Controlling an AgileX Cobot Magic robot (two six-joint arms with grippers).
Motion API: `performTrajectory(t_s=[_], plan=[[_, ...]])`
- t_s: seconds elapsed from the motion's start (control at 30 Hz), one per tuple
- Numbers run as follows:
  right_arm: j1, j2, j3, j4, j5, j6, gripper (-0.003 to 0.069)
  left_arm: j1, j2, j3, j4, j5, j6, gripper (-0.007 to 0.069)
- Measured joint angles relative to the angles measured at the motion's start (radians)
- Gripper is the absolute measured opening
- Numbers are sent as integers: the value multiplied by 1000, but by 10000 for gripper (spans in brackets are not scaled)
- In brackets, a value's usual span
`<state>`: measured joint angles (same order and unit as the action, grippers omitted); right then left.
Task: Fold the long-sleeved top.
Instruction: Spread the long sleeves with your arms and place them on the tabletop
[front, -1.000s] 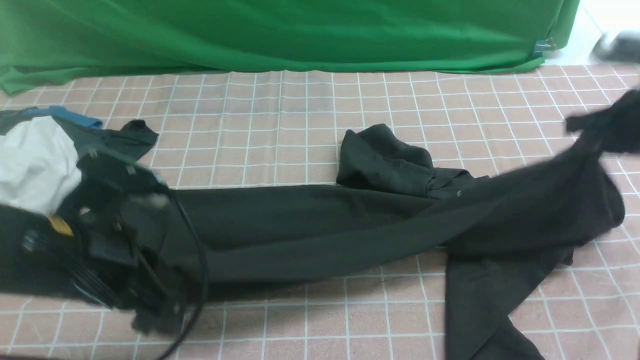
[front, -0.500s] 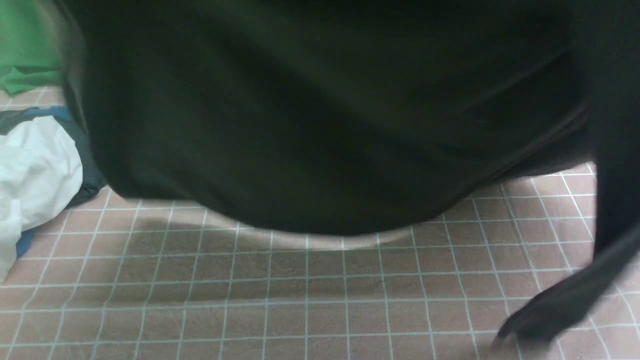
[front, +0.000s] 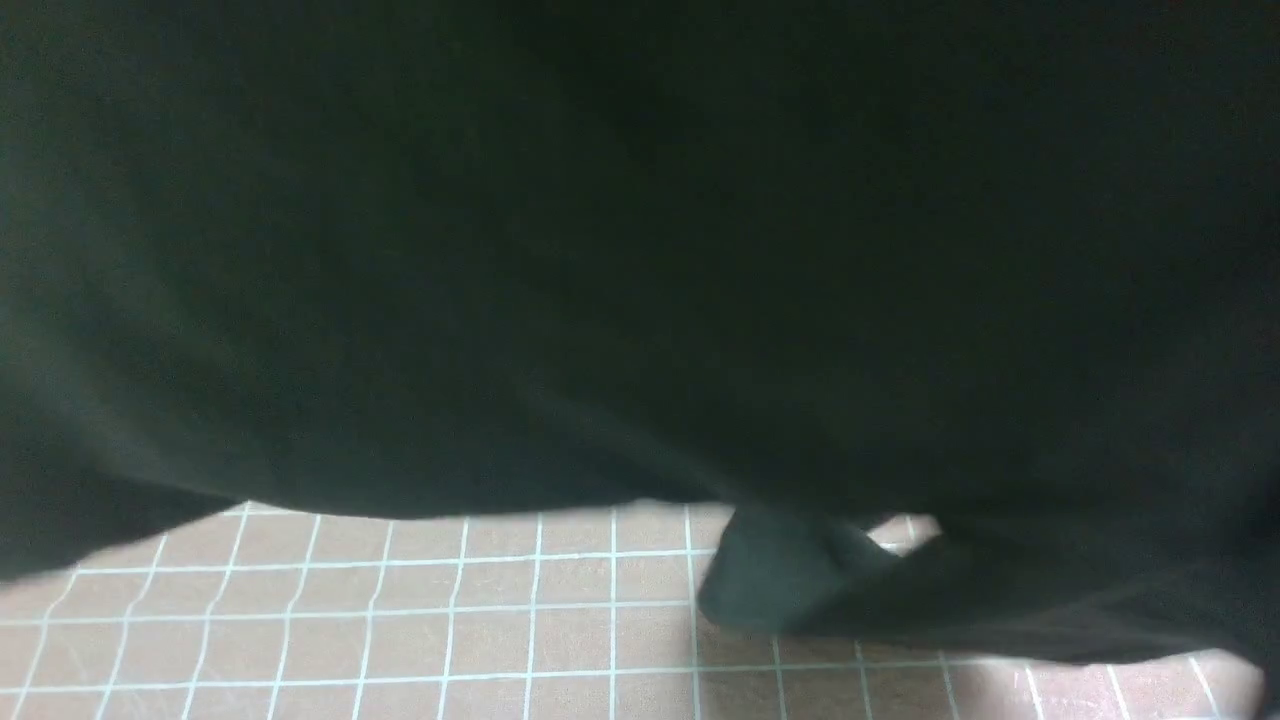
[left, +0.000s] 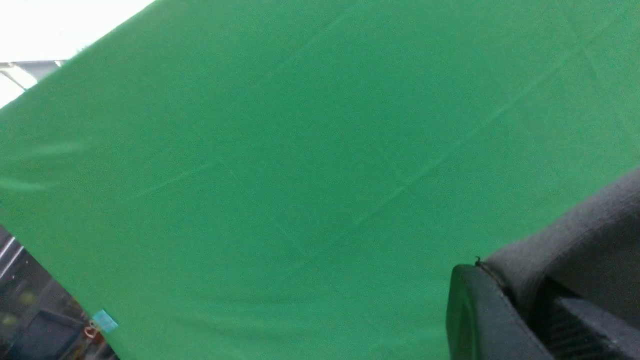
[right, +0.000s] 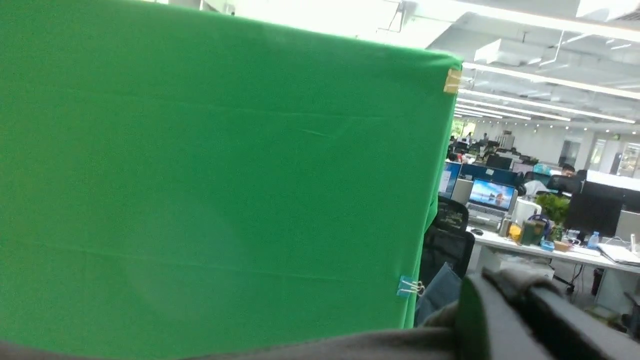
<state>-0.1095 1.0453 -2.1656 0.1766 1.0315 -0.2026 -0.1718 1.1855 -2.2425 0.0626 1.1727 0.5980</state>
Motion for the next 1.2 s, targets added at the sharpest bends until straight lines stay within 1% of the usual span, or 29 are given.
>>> performTrajectory(t_s=[0.07, 0.2, 0.27, 0.33, 0.37, 0.43, 0.5, 0.57, 0.63, 0.67, 0.7, 0.77, 0.83, 0.87, 0.93, 1.0, 1.03, 1.07, 1.1, 1.13, 1.2], plan=[[0, 37, -3, 10, 10, 2, 37, 0, 26, 44, 16, 0, 1, 35], [0, 174, -7, 69, 39, 4, 37, 0, 123, 152, 44, -19, 8, 35], [0, 275, -5, 111, 27, -2, 37, 0, 208, 214, 70, -80, 8, 35], [0, 369, -3, 143, -18, -8, 37, 0, 287, 237, 115, -131, 4, 35], [0, 421, 0, 152, -72, -10, 37, 0, 323, 237, 150, -183, -5, 35], [0, 474, 1, 158, -162, -13, 37, 0, 374, 218, 216, -261, -37, 35], [0, 505, -15, 162, -278, -15, 37, 0, 421, 152, 304, -347, -93, 35], [0, 511, -59, 166, -371, -20, 37, 0, 443, 51, 350, -420, -126, 35], [0, 507, -137, 169, -461, -22, 37, 0, 443, -47, 341, -470, -131, 35], [0, 499, -199, 169, -503, -25, 37, 0, 429, -123, 309, -498, -123, 35], [0, 497, -207, 169, -507, -26, 37, 0, 423, -138, 297, -503, -119, 35], [0, 484, -289, 169, -515, -30, 37, 0, 386, -179, 218, -510, -68, 35], [0, 469, -359, 151, -455, -32, 37, 0, 332, -190, 125, -495, 34, 35], [0, 464, -371, 141, -417, -32, 37, 0, 318, -186, 92, -471, 58, 35], [0, 459, -381, 133, -303, -25, 37, 0, 291, -155, 61, -421, 85, 35], [0, 463, -366, 127, -164, -14, 37, 0, 263, -69, 44, -356, 98, 35], [0, 469, -327, 126, -71, -10, 37, 0, 250, -4, 41, -326, 100, 35], [0, 471, -302, 126, -11, -10, 37, 0, 239, 75, 41, -297, 100, 35], [0, 472, -283, 126, 17, -10, 37, 0, 234, 110, 41, -286, 99, 35], [0, 472, -168, 125, 120, -11, 37, 0, 210, 271, 41, -252, 84, 35], [0, 445, -10, 118, 171, -11, 37, 0, 173, 498, 44, -218, 73, 35]])
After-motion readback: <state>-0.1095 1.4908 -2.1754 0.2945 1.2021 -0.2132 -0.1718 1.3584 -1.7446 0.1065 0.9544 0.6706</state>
